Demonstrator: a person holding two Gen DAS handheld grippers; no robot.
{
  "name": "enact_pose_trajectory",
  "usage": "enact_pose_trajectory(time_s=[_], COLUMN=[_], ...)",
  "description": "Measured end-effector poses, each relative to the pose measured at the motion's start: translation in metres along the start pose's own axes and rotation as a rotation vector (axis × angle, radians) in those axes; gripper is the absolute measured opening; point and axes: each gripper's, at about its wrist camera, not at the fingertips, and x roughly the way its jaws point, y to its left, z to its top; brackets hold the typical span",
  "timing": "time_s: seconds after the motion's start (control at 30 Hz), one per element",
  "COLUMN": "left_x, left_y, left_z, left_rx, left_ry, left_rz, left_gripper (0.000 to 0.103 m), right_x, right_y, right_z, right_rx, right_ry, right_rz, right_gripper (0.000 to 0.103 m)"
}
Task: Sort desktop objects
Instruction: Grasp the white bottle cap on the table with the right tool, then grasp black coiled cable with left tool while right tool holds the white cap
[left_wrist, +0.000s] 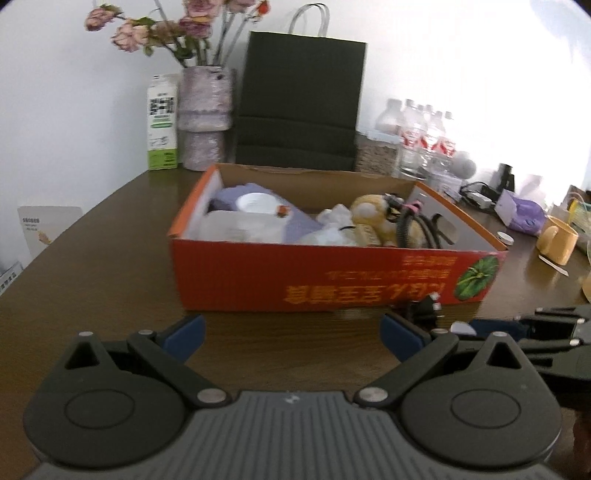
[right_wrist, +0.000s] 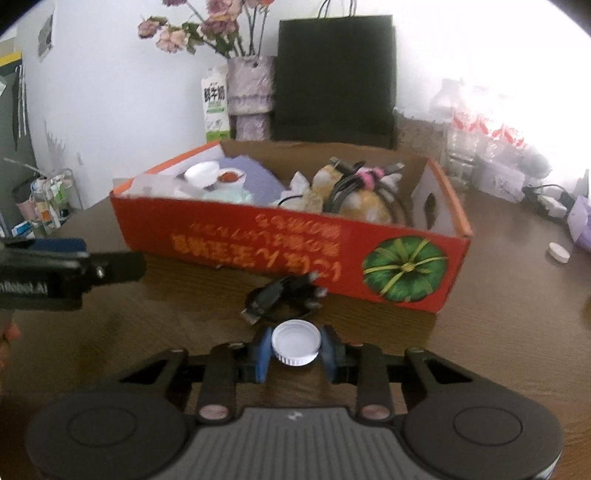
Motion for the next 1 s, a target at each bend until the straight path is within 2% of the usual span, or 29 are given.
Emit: enact_pose_trajectory(time_s=[0.37, 0.53, 0.83, 0.93, 1.0], left_x=[0.032, 0.051, 0.075, 0.08, 0.082], left_y=[-0.055, -0.077, -0.095, -0.098, -0.1], left_z=[0.006, 0.007, 0.006, 0.005, 0.004], left_rx=[0.02, 0.016, 0.015, 0.029, 0.029], left_ry=[0.065, 0.089, 0.104, 0.112, 0.12], left_rz=[-0.056, -0.05, 0.015, 0.024, 0.027], left_gripper=[0.103, 0.103, 0.102, 0.099, 0.092], right_x=[-0.015, -0.011, -0.003, 0.001, 0.004], right_y=[-0.057, -0.071, -0.089, -0.093, -0.095], right_z=[0.008, 0.009, 0.009, 0.006, 0.003], right_rx=[0.02, 0.015, 0.032, 0.046, 0.056], right_ry=[-0.043, -0.037, -0.052, -0.051, -0.042], right_rz=[-0.034, -0.026, -0.027, -0.022, -0.009], right_gripper=[0.028, 0.028, 0.028, 0.028, 0.028])
